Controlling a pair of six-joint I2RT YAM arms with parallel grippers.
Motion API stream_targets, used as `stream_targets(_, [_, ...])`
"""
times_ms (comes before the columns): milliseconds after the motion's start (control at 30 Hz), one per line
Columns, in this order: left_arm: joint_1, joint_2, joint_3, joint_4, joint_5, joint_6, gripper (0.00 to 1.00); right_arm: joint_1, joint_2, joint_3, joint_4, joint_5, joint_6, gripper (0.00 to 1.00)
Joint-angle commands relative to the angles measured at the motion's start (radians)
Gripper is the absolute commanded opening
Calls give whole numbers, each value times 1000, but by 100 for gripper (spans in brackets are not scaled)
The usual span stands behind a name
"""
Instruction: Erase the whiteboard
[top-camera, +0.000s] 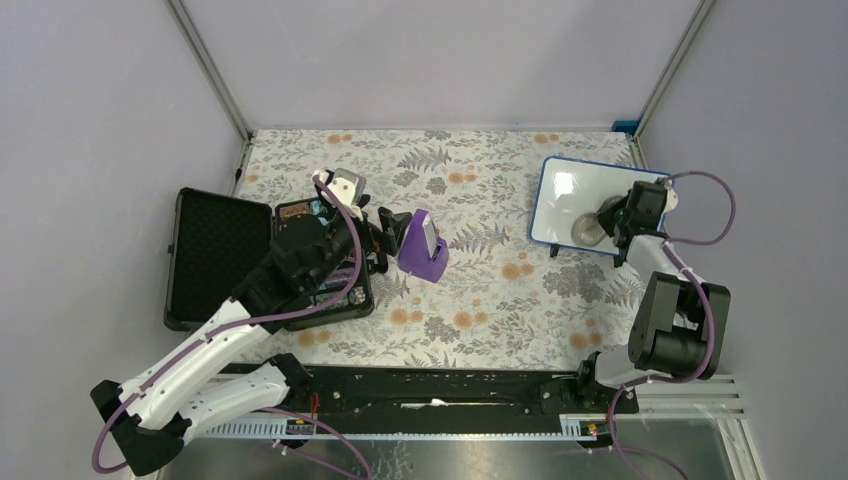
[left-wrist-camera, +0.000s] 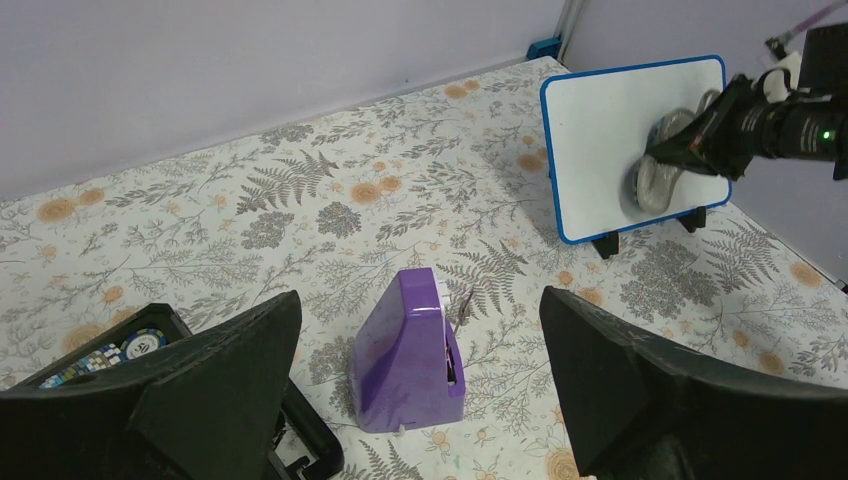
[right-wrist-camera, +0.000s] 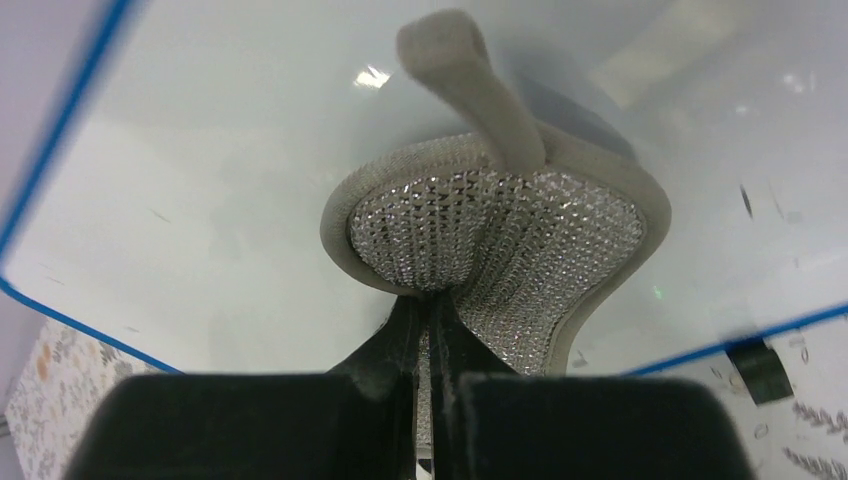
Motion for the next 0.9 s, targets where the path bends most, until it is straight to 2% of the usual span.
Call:
stream_targets(0, [-5, -16, 0, 44, 7, 1, 99, -2, 11, -145, -43, -10, 5, 0])
stream_targets(200, [-5, -23, -2, 44, 15, -4, 99, -2, -73, -185, -101, -10, -25, 0])
stream_targets(300, [-5, -24, -2, 44, 19, -5, 99, -2, -128, -156, -169, -23, -30, 0])
stream_targets(467, [-5, -27, -2, 44, 18, -5, 99, 11, -180, -77, -180, -45, -24, 0])
stream_targets(867, [-5, 2, 0, 43, 13, -3, 99, 194, 106, 374, -206, -45, 14, 0])
